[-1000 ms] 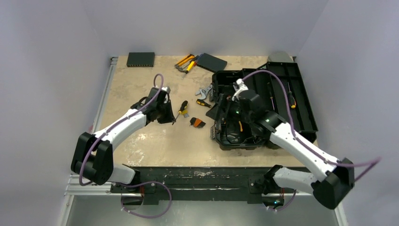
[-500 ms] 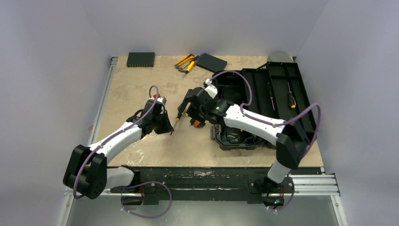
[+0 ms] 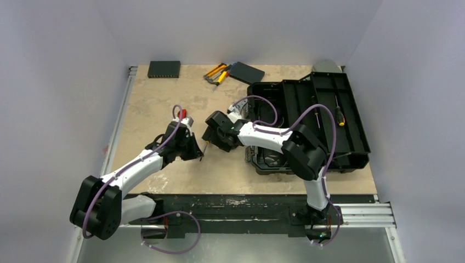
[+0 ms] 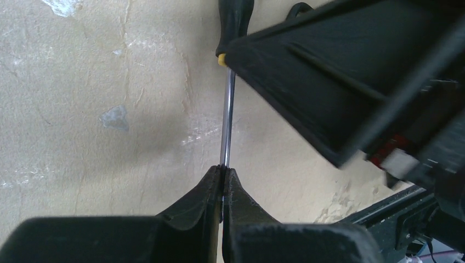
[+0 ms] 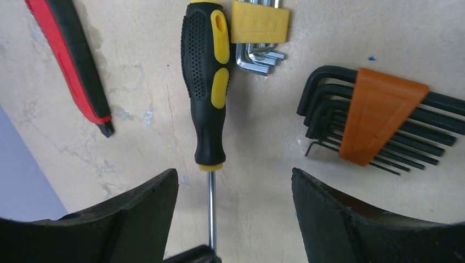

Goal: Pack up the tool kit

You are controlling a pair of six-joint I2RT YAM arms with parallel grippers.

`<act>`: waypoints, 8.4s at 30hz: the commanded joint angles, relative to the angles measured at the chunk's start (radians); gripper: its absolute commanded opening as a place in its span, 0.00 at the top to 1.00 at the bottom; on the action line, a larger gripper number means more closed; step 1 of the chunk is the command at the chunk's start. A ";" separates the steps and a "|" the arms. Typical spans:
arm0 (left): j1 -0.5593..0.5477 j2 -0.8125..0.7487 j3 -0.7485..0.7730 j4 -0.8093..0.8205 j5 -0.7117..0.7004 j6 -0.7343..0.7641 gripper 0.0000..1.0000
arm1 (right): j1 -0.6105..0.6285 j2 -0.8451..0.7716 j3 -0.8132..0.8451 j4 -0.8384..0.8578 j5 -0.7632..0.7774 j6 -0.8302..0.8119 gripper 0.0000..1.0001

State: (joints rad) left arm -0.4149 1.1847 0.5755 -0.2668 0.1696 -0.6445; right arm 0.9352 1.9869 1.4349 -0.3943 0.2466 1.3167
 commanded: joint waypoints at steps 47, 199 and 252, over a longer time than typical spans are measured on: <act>-0.092 -0.746 -0.203 -0.213 -0.148 -0.027 0.03 | -0.033 -0.828 0.002 -0.148 0.550 -1.091 1.00; -0.106 -0.156 -0.037 0.173 -0.380 -0.006 0.13 | -0.465 -0.529 0.073 -0.322 0.463 -1.363 1.00; -0.104 -0.328 -0.117 0.045 -0.753 -0.210 0.08 | -0.056 -0.039 0.312 -0.402 -0.205 -1.434 0.18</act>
State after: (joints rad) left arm -0.5186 0.9009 0.4858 -0.2127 -0.4698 -0.7887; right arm 0.8772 1.9148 1.7027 -0.8143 0.0784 -0.0784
